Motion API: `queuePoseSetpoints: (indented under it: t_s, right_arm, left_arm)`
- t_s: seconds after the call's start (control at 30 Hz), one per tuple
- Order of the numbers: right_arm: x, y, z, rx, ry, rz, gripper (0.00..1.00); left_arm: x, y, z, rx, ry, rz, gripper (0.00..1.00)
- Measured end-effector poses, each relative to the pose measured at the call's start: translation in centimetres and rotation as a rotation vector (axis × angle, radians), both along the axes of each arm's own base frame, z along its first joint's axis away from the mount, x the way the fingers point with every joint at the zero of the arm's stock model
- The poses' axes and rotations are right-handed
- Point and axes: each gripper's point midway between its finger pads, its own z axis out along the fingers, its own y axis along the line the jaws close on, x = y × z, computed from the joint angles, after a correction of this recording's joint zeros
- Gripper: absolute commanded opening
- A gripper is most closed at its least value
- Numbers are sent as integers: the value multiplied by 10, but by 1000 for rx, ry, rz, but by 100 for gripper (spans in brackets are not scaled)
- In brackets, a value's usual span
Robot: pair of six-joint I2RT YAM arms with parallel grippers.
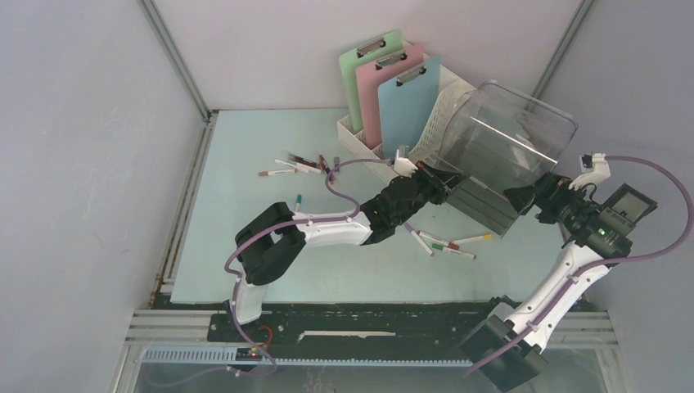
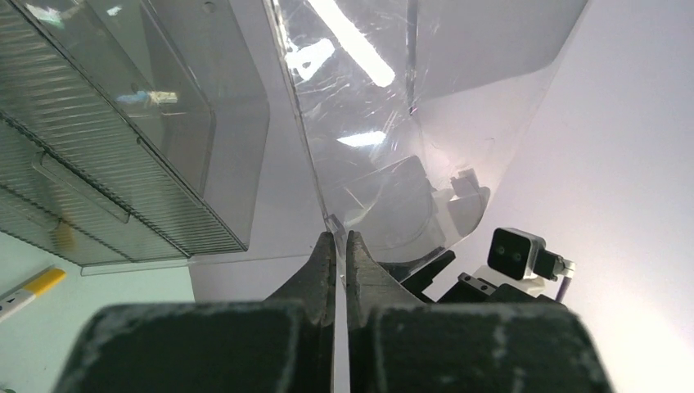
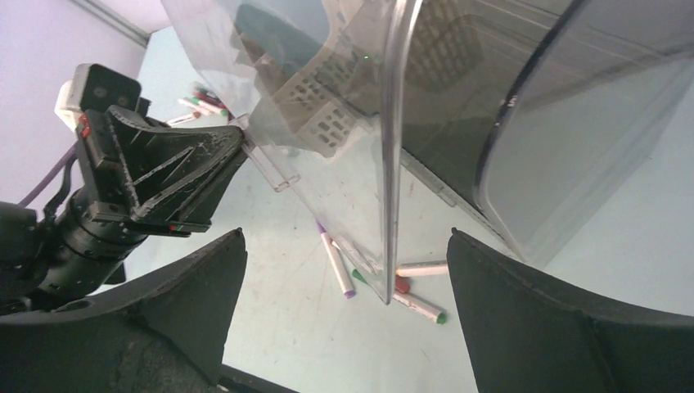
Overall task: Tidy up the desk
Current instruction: Open the storage box at the center of the board.
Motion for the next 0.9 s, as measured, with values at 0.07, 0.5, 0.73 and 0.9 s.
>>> queuePoseSetpoints:
  t_s: [0.07,0.5,0.73,0.9]
  right_arm:
    - [1,5,0,24,-4,22,96]
    - [7,20,16,140,-69,140,58]
    - [7,21,19,199,-81,166,41]
    - [5,24,24,223,-97,187,39]
  left_arm:
    - [0,0,2,-5,-3,-1,0]
    - [-2,0,11,-31,-30,-18,27]
    - [-11,14,33,-51,-115,-36,61]
    - [-21,44,47,2,-226,-10,77]
